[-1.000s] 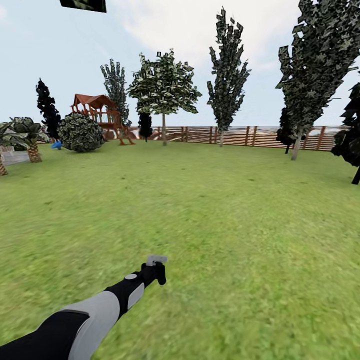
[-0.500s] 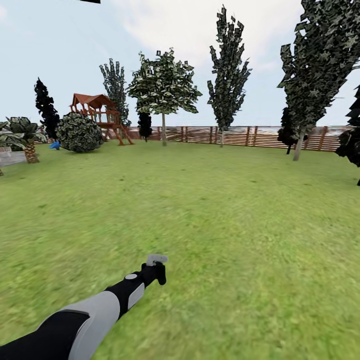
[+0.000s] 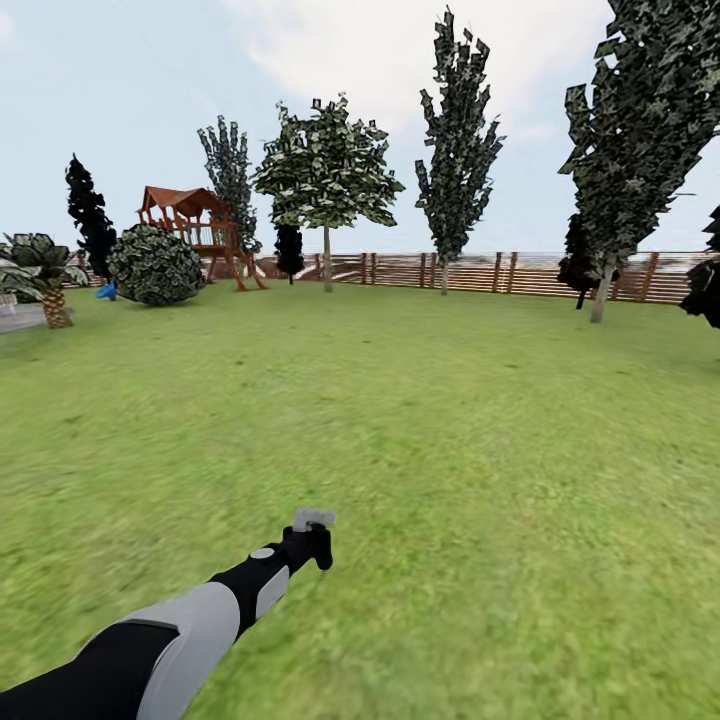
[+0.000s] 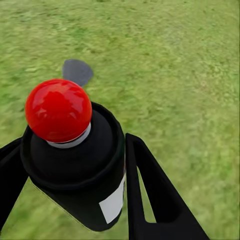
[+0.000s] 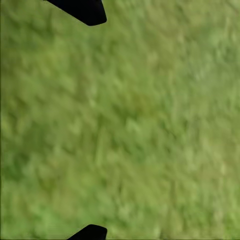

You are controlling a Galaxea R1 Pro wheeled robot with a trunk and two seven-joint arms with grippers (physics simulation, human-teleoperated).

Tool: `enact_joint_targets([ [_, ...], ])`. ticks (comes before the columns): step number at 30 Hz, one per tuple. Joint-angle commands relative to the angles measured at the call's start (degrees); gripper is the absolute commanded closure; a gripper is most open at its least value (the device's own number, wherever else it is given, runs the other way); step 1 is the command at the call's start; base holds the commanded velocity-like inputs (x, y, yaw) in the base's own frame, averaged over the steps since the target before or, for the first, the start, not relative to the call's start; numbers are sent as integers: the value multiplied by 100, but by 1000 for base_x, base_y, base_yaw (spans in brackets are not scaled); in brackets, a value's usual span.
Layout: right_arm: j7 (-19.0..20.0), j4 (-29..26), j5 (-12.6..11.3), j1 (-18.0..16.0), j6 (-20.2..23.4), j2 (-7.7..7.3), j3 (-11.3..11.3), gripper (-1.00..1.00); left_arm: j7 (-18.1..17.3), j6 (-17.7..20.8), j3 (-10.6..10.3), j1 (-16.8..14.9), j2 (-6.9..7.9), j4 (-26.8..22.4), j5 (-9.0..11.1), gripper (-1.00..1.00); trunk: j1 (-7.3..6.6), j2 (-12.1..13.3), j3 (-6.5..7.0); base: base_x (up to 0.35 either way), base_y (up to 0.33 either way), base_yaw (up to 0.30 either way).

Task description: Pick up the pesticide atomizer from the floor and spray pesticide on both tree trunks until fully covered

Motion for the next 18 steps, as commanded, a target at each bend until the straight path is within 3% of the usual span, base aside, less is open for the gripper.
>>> enact_joint_targets([
  [1,23,25,-13,3,-41,-1,7,-100,-10,-22,-28,-6,0,7,29,100,3,-3,-6,350,0,0],
  [18,21,25,-14,26,-41,-1,7,-100,-13,-22,-28,-6,0,13,32,100,3,-3,-7,350,0,0],
])
